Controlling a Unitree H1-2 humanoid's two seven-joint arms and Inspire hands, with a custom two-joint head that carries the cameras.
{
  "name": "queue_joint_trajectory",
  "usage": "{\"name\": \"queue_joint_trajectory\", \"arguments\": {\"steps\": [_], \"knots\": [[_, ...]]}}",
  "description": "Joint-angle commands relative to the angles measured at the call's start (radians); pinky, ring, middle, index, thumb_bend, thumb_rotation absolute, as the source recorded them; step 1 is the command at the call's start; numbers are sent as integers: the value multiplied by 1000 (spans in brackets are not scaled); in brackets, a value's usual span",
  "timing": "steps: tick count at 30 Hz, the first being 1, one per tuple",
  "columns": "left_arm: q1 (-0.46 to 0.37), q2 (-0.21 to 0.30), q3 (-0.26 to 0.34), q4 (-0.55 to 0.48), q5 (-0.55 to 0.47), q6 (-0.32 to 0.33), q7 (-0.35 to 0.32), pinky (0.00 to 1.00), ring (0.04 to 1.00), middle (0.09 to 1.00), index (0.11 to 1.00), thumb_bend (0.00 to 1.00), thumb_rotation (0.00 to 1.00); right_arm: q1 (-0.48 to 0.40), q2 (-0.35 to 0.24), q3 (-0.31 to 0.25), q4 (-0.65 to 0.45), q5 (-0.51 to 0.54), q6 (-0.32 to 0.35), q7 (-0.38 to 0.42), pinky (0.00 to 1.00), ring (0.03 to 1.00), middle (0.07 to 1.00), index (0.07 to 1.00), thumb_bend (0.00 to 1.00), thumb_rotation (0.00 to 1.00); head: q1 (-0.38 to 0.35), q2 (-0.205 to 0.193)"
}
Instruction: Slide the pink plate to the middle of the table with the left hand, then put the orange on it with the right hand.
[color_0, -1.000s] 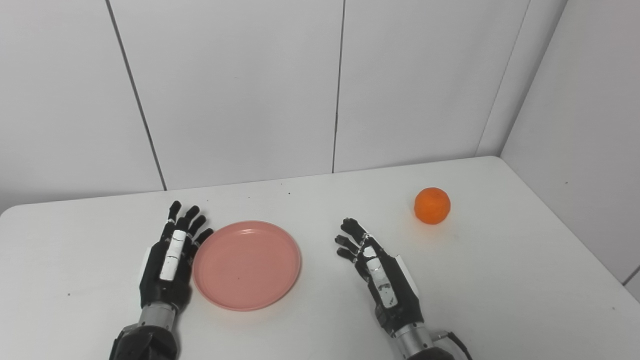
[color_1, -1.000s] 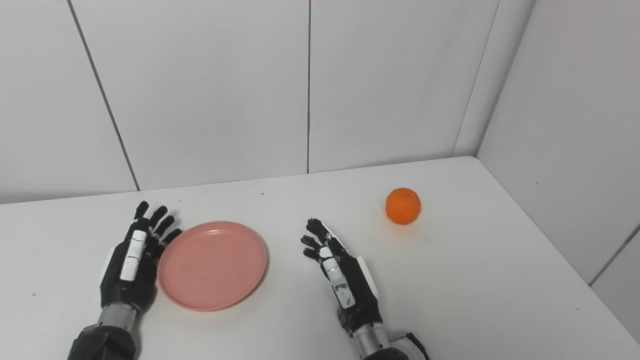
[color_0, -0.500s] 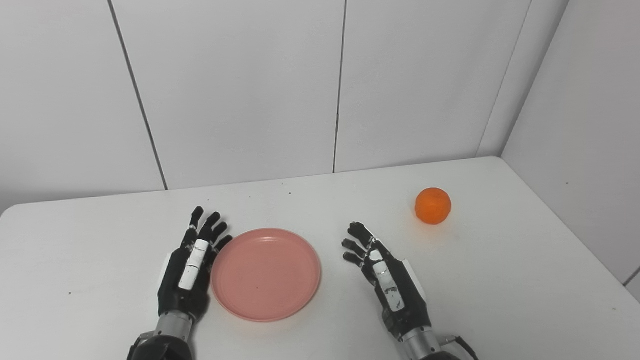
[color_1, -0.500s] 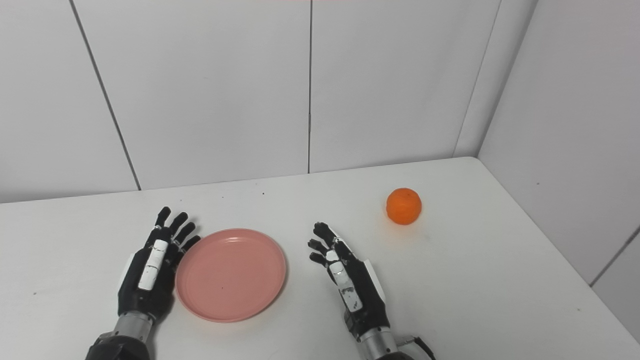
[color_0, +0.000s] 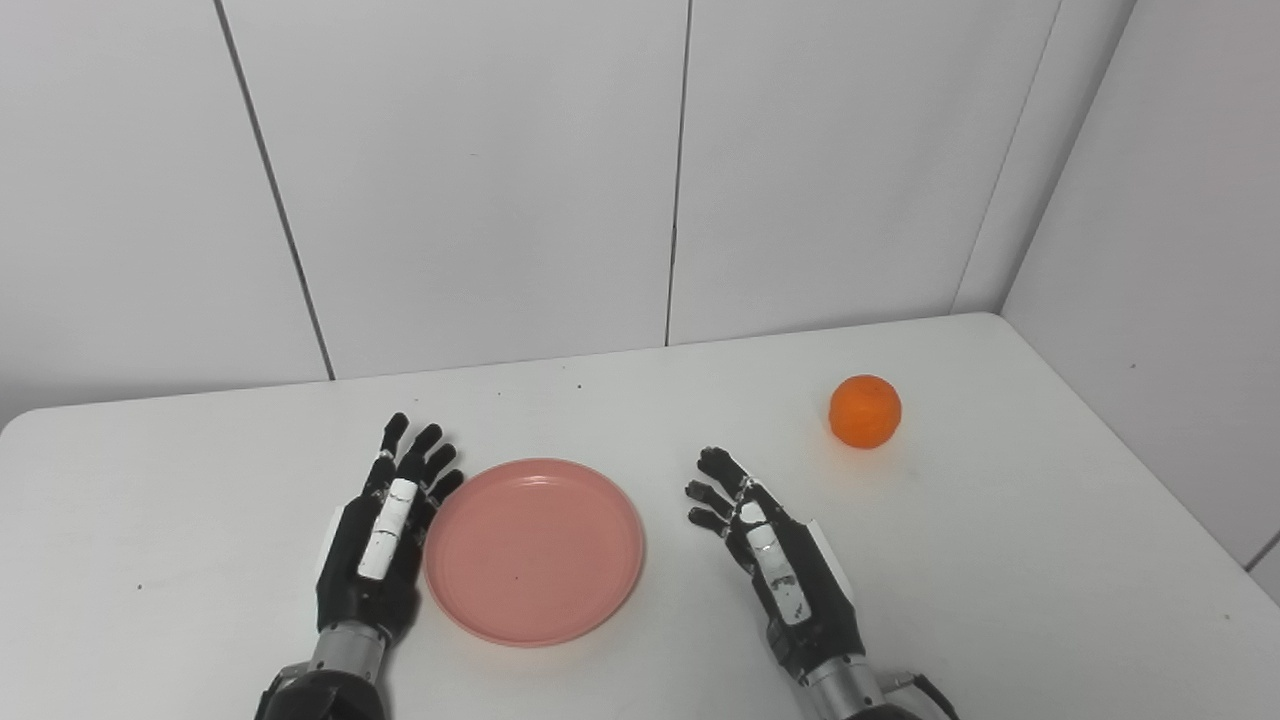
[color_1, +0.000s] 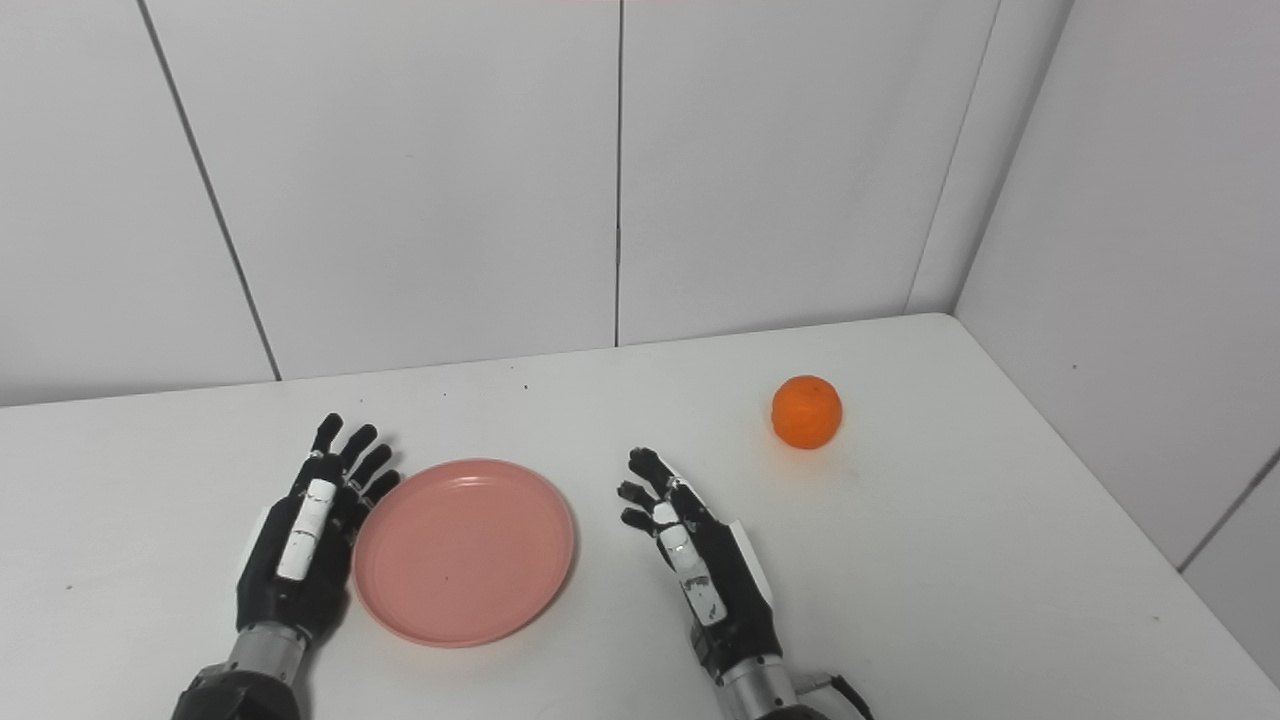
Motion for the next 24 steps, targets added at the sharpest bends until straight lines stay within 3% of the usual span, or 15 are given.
{"name": "queue_joint_trajectory", "arguments": {"steps": [1, 4, 8, 15, 18, 24], "knots": [[24, -3, -3, 39, 13, 24, 15, 900, 922, 934, 997, 857, 609, 67, -29, -4, 59, -34, -40, -4, 843, 858, 916, 880, 852, 889, 4, -1], [27, -3, -1, 45, 12, 24, 16, 890, 925, 943, 1000, 856, 606, 77, -67, 24, 48, -202, -133, -48, 815, 846, 893, 876, 827, 925, 4, -1], [25, -7, 8, 49, 7, 28, 22, 903, 929, 938, 1000, 858, 602, 91, -86, 29, -8, -300, -164, -84, 799, 846, 891, 856, 840, 887, -3, -4], [11, 5, 25, 68, 1, 14, 12, 877, 937, 931, 999, 845, 607, 81, -112, 8, -143, -491, -140, -162, 824, 860, 872, 840, 768, 916, -30, -16], [5, 9, 32, 79, -8, 10, 4, 859, 933, 923, 1000, 857, 602, 65, -124, -4, -185, -562, -133, -184, 740, 801, 814, 811, 755, 936, -32, -17], [5, 4, 33, 89, -11, 13, 12, 849, 928, 923, 997, 835, 589, 29, -144, -26, -268, -718, -81, -191, 710, 784, 812, 810, 778, 983, -39, -27]]}}
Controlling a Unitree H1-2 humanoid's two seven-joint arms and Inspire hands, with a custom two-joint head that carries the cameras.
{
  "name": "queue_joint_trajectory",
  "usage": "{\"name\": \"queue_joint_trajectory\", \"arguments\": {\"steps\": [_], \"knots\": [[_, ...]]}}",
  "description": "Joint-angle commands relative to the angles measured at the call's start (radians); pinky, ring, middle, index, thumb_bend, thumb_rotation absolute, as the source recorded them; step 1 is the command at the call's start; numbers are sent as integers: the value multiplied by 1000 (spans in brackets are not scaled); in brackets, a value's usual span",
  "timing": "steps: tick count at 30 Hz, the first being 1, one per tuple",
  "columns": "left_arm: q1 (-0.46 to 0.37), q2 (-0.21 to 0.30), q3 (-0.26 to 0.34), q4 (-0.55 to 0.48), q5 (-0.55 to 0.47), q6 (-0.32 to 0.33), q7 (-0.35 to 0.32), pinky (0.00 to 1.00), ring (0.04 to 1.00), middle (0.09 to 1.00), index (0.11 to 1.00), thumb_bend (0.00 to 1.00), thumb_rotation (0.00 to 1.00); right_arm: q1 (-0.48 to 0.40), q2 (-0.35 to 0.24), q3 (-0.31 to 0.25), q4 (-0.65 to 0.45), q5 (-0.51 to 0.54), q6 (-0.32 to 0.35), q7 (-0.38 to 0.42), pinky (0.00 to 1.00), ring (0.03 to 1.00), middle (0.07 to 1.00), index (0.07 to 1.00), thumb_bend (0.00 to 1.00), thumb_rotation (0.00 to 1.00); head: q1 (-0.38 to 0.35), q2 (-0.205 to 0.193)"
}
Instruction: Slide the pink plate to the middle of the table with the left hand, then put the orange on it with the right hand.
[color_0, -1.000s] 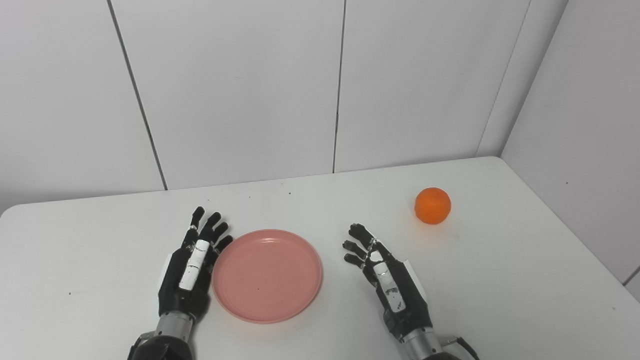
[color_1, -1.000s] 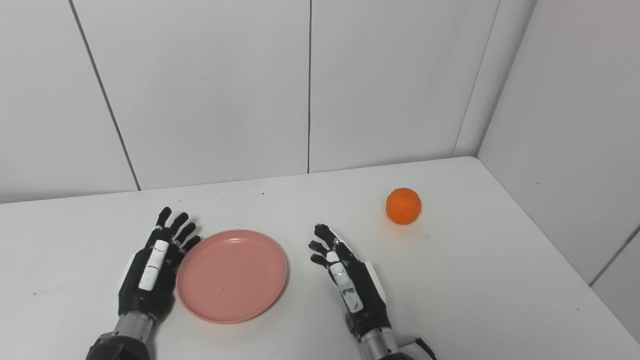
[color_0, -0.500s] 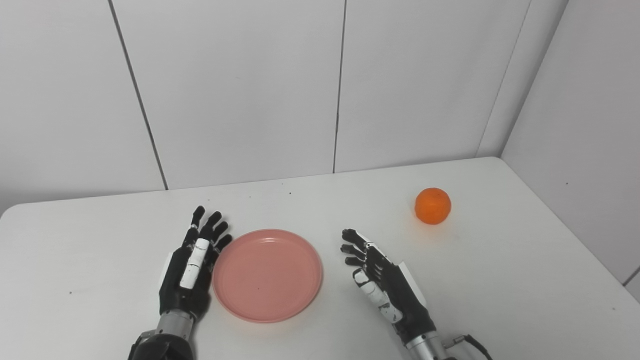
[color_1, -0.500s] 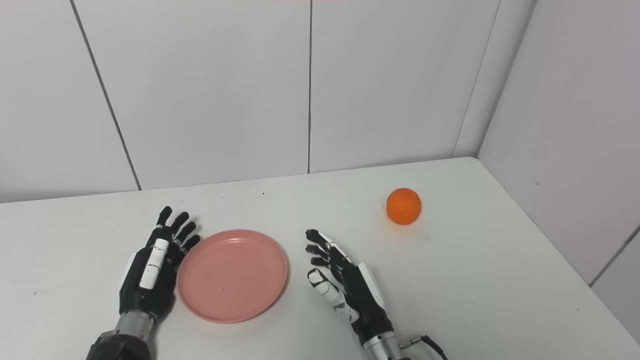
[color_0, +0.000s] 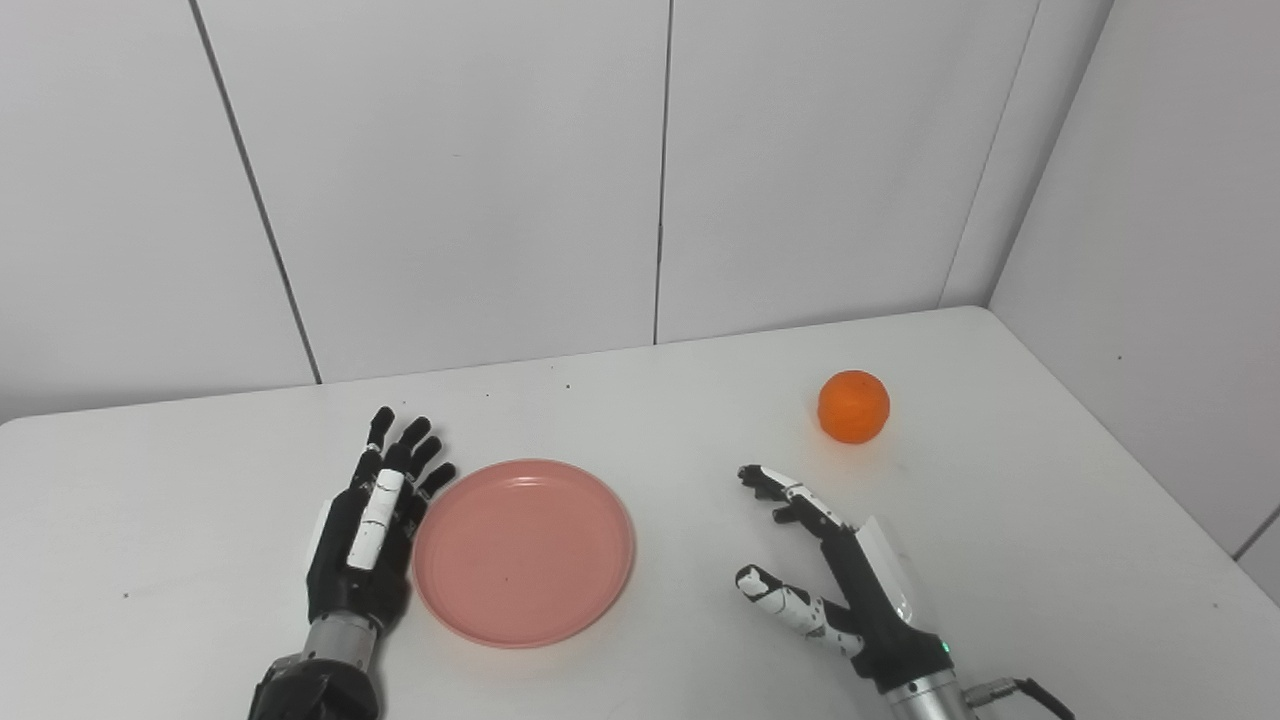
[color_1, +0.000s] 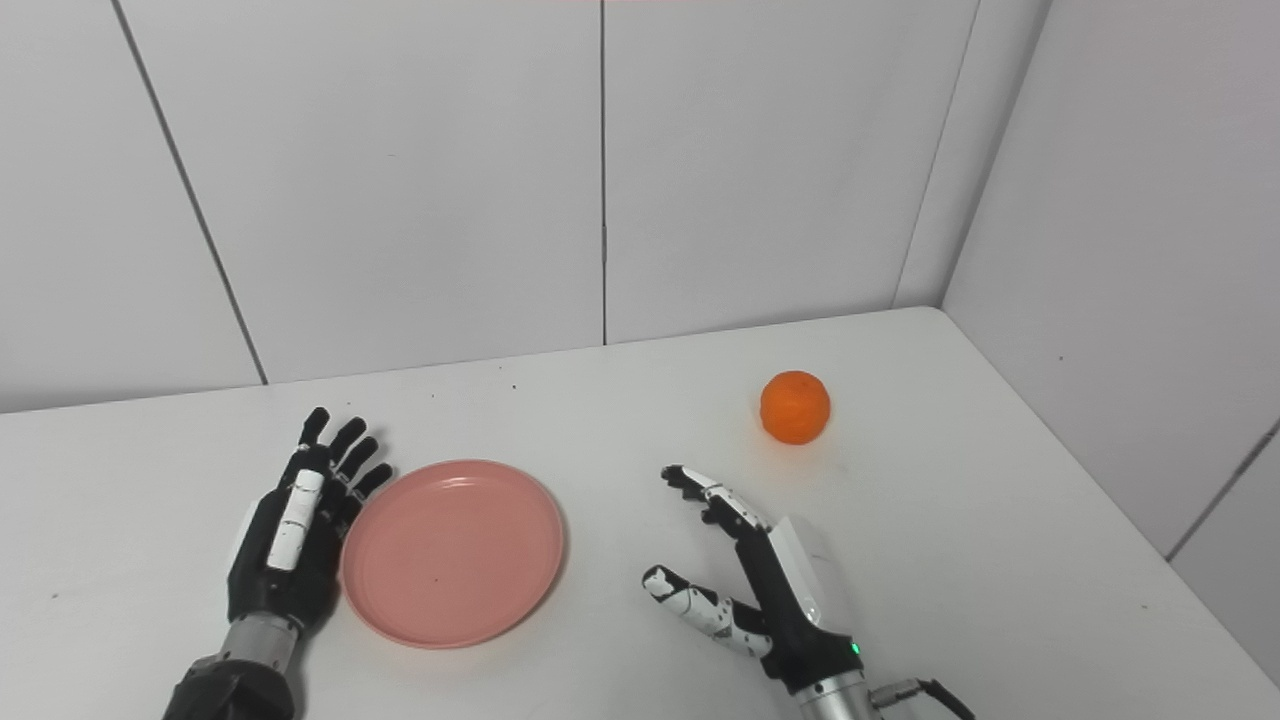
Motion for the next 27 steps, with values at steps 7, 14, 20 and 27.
{"name": "queue_joint_trajectory", "arguments": {"steps": [7, 14, 20, 27], "knots": [[46, -2, 2, 37, -1, 29, 6, 853, 932, 918, 995, 851, 592, -88, -51, -11, -64, -155, 31, -27, 635, 742, 803, 810, 770, 953, -4, -7], [57, -3, -5, 16, 1, 45, 10, 832, 920, 904, 989, 853, 584, -156, -127, 20, -34, -266, 25, -27, 689, 762, 799, 775, 762, 838, -1, -11], [69, -3, -9, -10, 3, 56, 11, 839, 922, 905, 997, 850, 583, -226, -165, 34, 2, -399, 59, -51, 750, 783, 797, 697, 777, 843, 5, -8], [76, 5, -27, -16, 4, 72, -4, 845, 918, 885, 999, 818, 576, -308, -155, 40, 10, -475, 179, 39, 757, 787, 800, 789, 782, 959, 10, -6]]}}
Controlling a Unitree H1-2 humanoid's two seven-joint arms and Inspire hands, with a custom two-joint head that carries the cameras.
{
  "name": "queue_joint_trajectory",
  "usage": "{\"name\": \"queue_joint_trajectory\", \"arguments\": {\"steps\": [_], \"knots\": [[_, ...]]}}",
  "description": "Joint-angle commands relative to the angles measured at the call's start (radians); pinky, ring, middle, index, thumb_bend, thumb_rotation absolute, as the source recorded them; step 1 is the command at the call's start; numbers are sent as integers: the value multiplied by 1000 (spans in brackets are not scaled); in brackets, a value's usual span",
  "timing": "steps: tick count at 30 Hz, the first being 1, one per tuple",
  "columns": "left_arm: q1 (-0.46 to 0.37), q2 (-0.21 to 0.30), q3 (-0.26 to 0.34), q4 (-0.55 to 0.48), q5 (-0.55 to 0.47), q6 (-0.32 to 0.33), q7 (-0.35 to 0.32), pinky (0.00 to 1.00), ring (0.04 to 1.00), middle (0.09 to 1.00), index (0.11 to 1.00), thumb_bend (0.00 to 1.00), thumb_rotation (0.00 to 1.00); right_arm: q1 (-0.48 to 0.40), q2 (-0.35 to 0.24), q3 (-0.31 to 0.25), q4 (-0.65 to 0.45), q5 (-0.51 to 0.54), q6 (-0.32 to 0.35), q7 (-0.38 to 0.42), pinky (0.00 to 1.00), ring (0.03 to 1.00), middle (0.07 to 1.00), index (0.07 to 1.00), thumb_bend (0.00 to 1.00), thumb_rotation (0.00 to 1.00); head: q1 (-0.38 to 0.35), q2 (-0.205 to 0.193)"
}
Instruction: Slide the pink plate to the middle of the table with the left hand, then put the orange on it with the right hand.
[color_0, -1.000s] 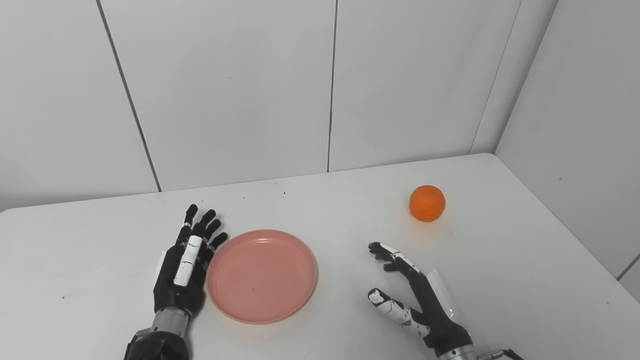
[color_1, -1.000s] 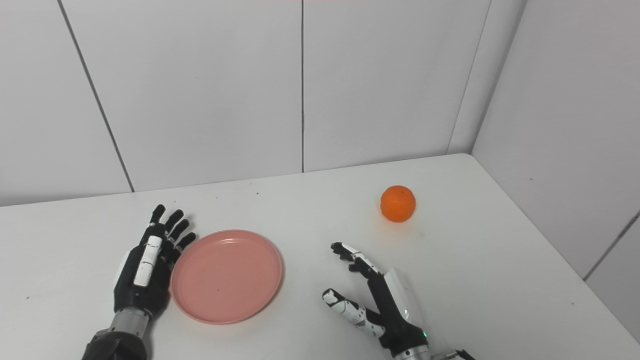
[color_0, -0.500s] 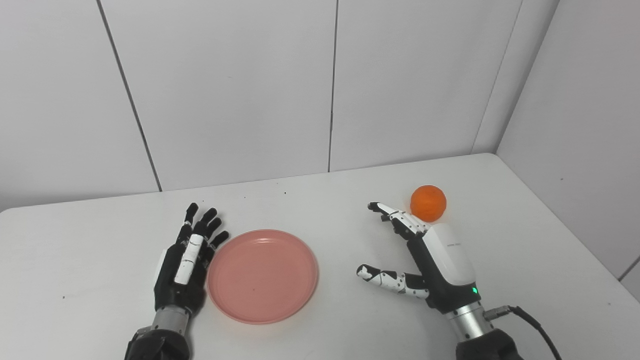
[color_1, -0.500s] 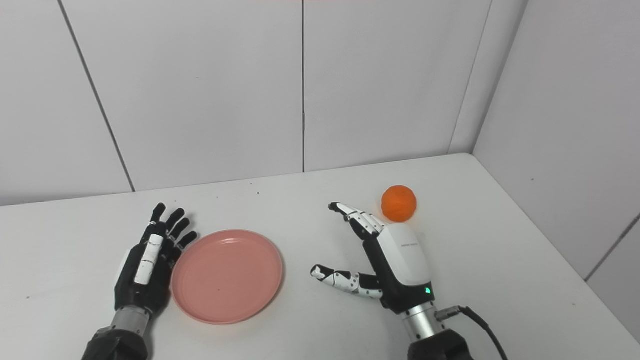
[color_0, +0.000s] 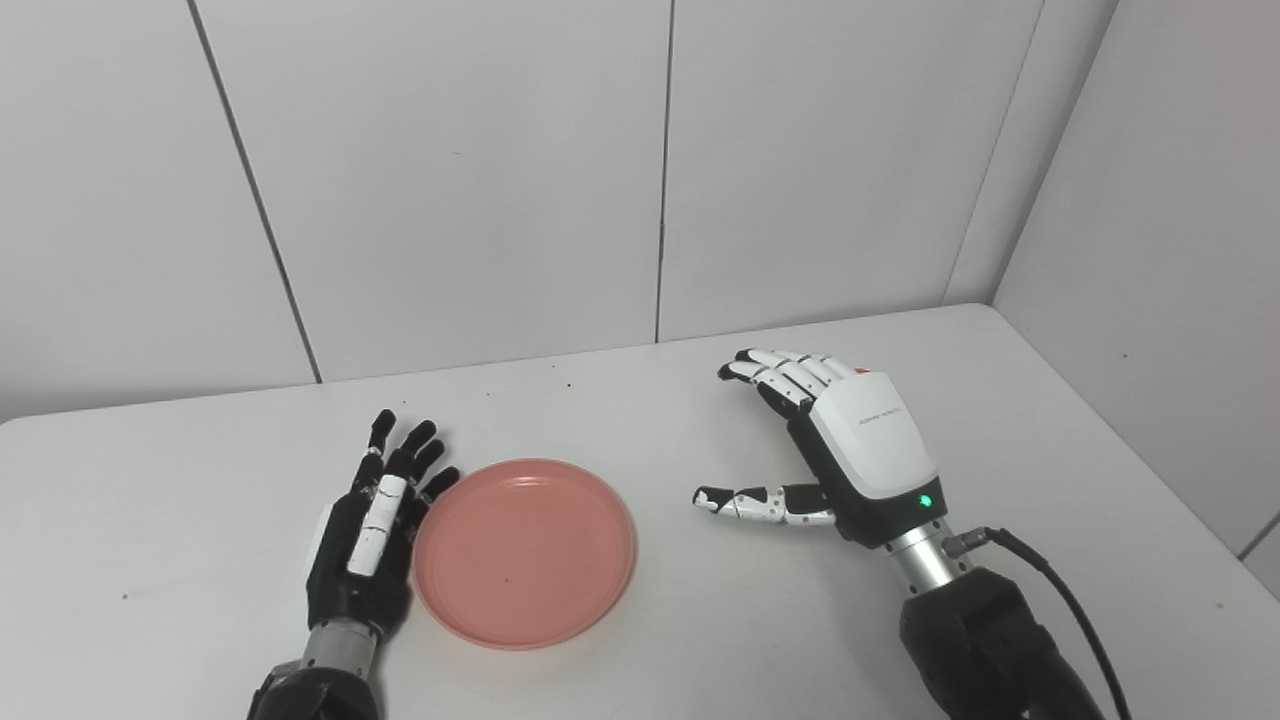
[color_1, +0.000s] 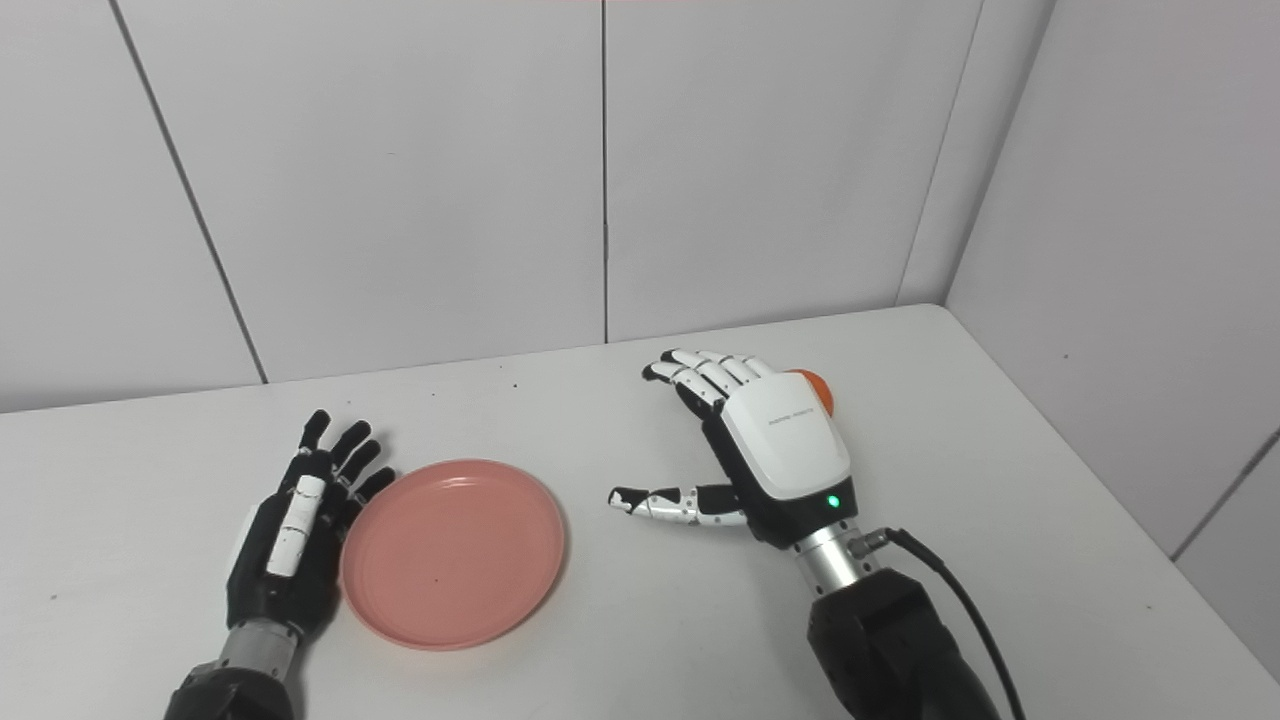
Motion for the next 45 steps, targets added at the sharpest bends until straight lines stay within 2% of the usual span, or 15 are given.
{"name": "queue_joint_trajectory", "arguments": {"steps": [1, 4, 9, 14, 19, 29, 35, 45], "knots": [[51, 3, -11, 26, 6, 57, -3, 847, 917, 882, 998, 818, 574, -63, -11, 0, -7, -18, 51, 21, 762, 785, 796, 801, 787, 984, 4, -2], [52, 2, -16, 22, 7, 59, -1, 849, 917, 880, 995, 835, 579, -92, -24, 10, 16, -39, 61, 16, 771, 776, 782, 805, 796, 999, 6, -4], [54, 4, -20, 19, 9, 61, -2, 844, 916, 872, 999, 838, 581, -134, -48, 19, 59, -82, 70, -7, 815, 780, 768, 760, 807, 1000, 8, -5], [58, 7, -28, 11, 12, 67, -5, 863, 918, 876, 1000, 837, 581, -172, -74, 11, 96, -76, 85, 18, 850, 797, 778, 769, 797, 1000, 12, -4], [58, 6, -28, 13, 7, 65, -3, 852, 914, 869, 1000, 828, 577, -218, -107, 5, 157, -63, 100, 20, 831, 802, 795, 804, 804, 1000, 15, -4], [58, 7, -28, 15, 5, 67, -6, 856, 915, 874, 1000, 833, 577, -297, -173, 21, 301, -46, 112, -19, 798, 788, 793, 804, 820, 1000, 16, -5], [59, 8, -30, 10, 8, 69, -4, 853, 911, 868, 1000, 830, 582, -324, -158, -3, 347, 39, 163, 6, 825, 803, 802, 805, 831, 1000, 15, -2], [65, 0, -34, 6, 3, 67, -4, 850, 908, 858, 1000, 834, 573, -364, -184, 44, 407, 63, 228, 33, 767, 790, 793, 792, 839, 977, 21, -2]]}}
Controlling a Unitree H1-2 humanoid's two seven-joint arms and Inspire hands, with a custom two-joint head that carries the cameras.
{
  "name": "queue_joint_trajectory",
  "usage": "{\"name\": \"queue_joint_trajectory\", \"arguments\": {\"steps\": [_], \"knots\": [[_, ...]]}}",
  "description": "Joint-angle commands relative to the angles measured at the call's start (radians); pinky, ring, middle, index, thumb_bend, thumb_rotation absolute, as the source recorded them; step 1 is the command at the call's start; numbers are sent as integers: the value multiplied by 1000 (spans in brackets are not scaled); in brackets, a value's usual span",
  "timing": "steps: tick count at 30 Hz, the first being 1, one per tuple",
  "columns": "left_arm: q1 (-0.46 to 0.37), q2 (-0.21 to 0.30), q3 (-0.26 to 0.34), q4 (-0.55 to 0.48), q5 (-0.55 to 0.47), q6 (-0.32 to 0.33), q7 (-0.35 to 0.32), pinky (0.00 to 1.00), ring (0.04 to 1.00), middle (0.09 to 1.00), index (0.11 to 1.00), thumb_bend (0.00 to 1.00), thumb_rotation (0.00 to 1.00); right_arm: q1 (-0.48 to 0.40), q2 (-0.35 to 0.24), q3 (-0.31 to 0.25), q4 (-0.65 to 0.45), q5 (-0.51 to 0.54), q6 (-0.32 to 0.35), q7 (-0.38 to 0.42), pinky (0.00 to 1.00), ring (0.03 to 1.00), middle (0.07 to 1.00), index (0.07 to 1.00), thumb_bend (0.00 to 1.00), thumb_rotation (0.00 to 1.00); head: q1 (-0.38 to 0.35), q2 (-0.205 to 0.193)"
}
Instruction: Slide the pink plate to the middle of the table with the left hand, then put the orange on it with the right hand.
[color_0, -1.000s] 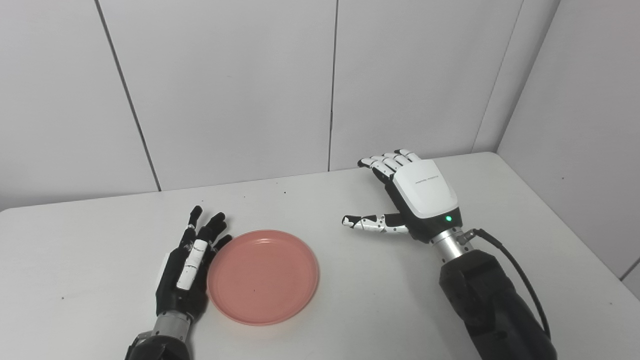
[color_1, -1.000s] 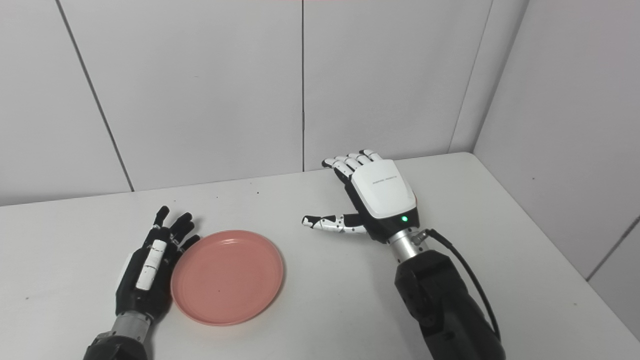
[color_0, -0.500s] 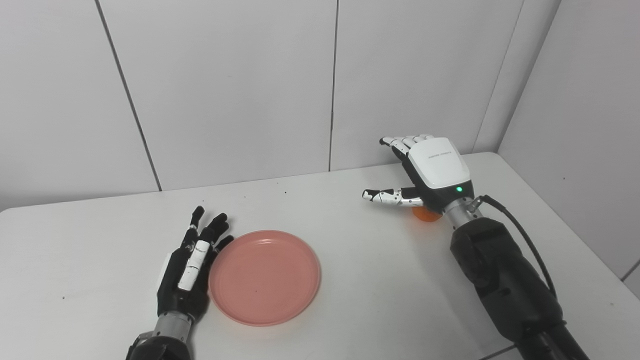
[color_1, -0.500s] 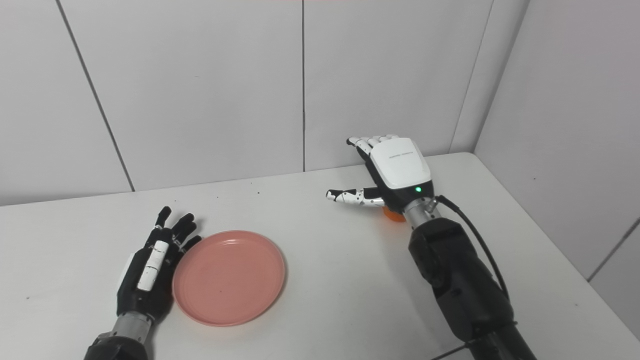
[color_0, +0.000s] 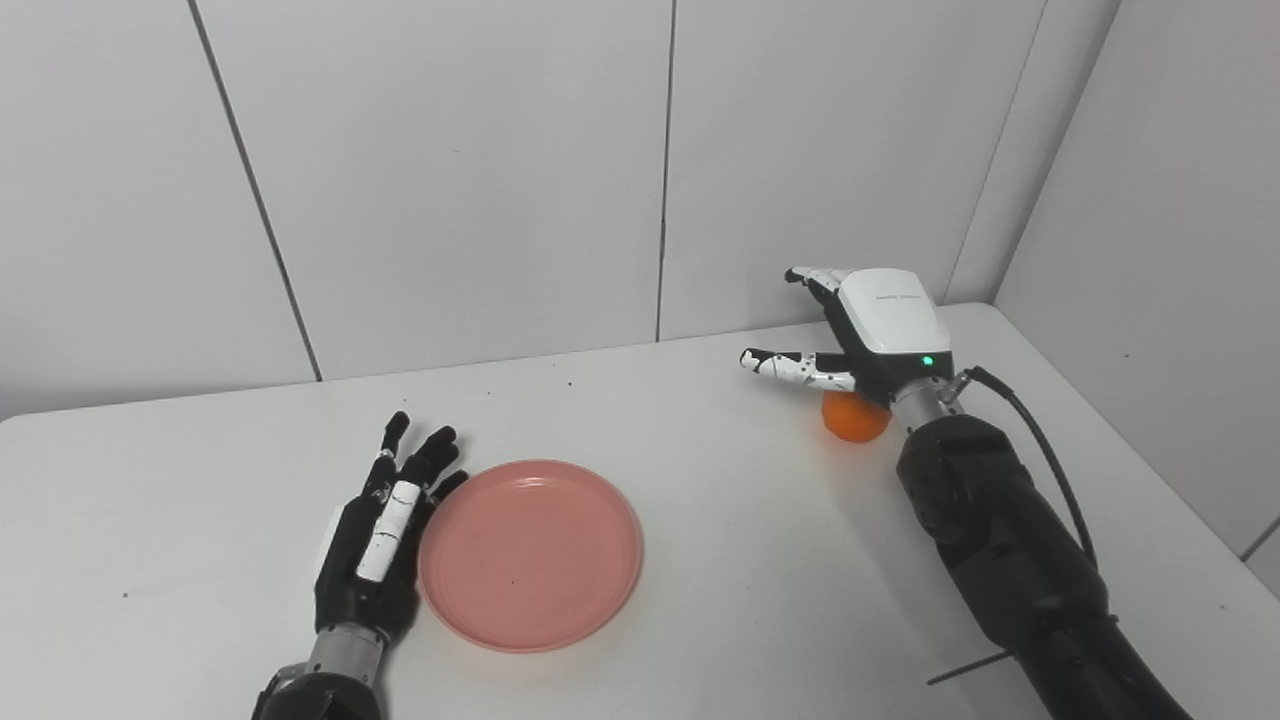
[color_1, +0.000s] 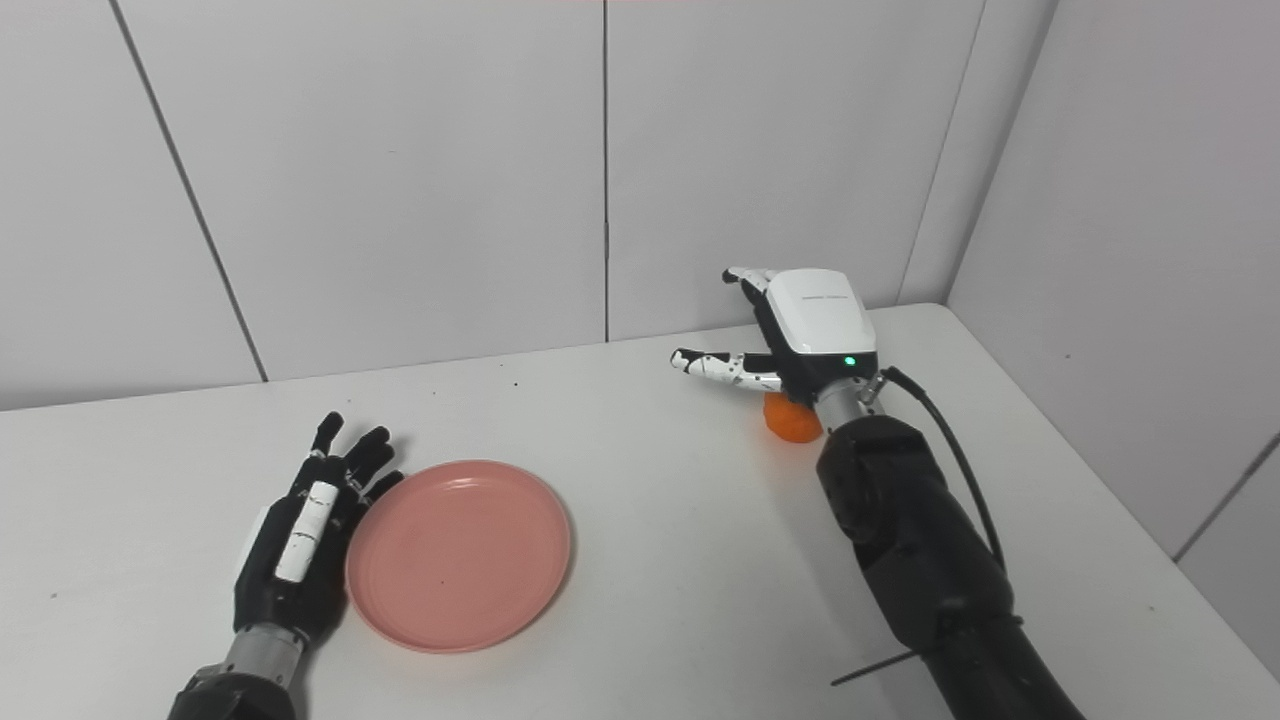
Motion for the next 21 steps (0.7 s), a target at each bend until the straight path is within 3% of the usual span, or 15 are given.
{"name": "queue_joint_trajectory", "arguments": {"steps": [1, 10, 21], "knots": [[48, -5, -4, 34, 0, 56, 4, 851, 908, 856, 1000, 835, 571, -56, -38, -1, -6, 10, 27, 0, 769, 789, 792, 791, 839, 975, 2, 0], [49, -5, -4, 33, 0, 58, 5, 846, 905, 860, 1000, 841, 573, -54, -50, 21, 26, 42, 61, 13, 760, 781, 795, 796, 833, 943, 2, 6], [53, -6, -4, 20, -4, 72, 6, 843, 905, 858, 999, 843, 567, -36, -67, 47, 92, 39, 78, -26, 811, 778, 789, 787, 845, 992, 4, 10]]}}
